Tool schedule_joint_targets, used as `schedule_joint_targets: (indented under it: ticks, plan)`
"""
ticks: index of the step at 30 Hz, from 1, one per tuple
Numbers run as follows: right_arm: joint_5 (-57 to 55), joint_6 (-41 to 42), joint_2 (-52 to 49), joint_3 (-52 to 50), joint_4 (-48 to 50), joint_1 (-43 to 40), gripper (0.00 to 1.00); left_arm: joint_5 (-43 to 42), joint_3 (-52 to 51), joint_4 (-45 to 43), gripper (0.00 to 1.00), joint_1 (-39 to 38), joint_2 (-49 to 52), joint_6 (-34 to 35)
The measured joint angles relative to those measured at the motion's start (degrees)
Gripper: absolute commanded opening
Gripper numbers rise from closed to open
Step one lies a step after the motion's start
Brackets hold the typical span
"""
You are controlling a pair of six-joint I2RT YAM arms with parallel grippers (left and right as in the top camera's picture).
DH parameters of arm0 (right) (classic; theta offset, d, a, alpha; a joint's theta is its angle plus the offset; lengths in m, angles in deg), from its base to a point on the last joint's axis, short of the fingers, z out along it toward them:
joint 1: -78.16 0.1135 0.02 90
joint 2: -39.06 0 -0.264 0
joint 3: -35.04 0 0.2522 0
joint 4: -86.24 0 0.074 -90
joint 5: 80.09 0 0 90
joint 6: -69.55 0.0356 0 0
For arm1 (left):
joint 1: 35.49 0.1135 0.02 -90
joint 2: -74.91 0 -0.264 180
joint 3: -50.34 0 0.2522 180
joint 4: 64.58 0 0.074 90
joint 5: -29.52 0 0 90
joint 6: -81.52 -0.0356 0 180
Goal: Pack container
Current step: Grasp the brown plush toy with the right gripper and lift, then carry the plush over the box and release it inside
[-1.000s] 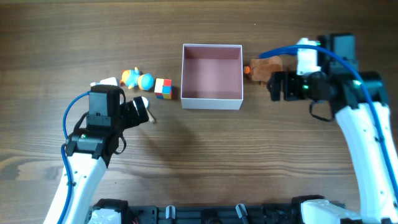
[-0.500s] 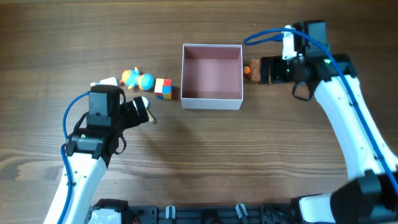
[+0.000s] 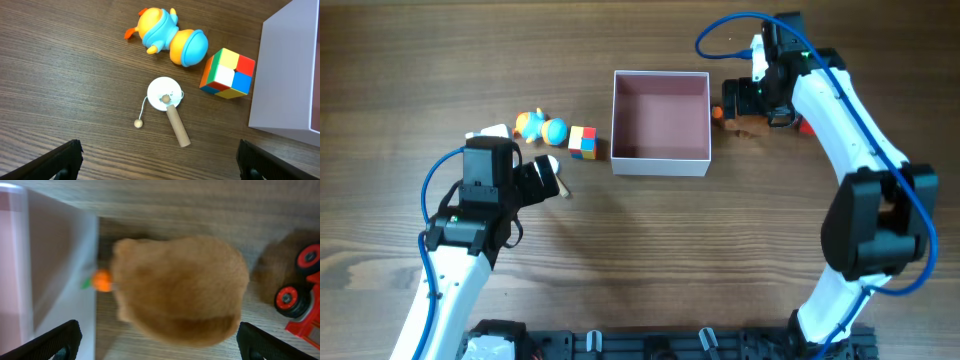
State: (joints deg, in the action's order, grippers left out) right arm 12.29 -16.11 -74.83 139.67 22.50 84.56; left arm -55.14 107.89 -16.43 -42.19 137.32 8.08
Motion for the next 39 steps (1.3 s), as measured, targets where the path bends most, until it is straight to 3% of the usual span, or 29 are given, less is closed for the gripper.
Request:
schedule_joint_targets:
  ticks: [4, 9, 13, 16, 18, 22, 28, 32, 35, 39]
  plan:
    - [2.8, 1.55, -2.4, 0.0, 0.57, -3.52, 0.99, 0.0, 0.0, 0.0, 1.0, 0.0, 0.0, 0.0]
    - [6.58, 2.71, -5.31, 0.04, 1.88, -4.13, 0.86, 0.0, 0.0, -0.02, 1.0, 0.0, 0.0, 0.0]
    - [6.43, 3.13, -8.2, 0.37, 2.27, -2.36, 0.58, 0.0, 0.0, -0.02, 1.0, 0.0, 0.0, 0.0]
    - [4.35, 4.02, -8.76, 1.22, 1.38, -1.53, 0.27, 0.0, 0.0, 0.0, 1.0, 0.0, 0.0, 0.0]
    - [2.67, 5.11, -8.76, 1.42, 0.74, -1.22, 0.16, 0.0, 0.0, -0.02, 1.0, 0.0, 0.0, 0.0]
    - [0.66, 6.78, -8.68, 1.88, -0.39, -0.87, 0.09, 0.0, 0.0, 0.0, 1.0, 0.0, 0.0, 0.0]
    - [-3.15, 9.42, -5.01, 1.62, -5.18, -0.57, 0.1, 0.0, 0.0, 0.0, 1.0, 0.0, 0.0, 0.0]
    - [-4.59, 10.82, 7.21, 1.66, -7.45, 0.85, 0.1, 0.0, 0.0, 0.0, 1.0, 0.0, 0.02, 0.0]
    - [-4.74, 13.31, 18.32, 3.19, -7.67, 6.62, 0.1, -0.02, 0.0, 0.0, 1.0, 0.0, 0.0, 0.0]
    - [-4.83, 16.96, 21.62, 4.26, -5.99, 14.84, 0.13, 0.0, 0.0, -0.02, 1.0, 0.0, 0.02, 0.0]
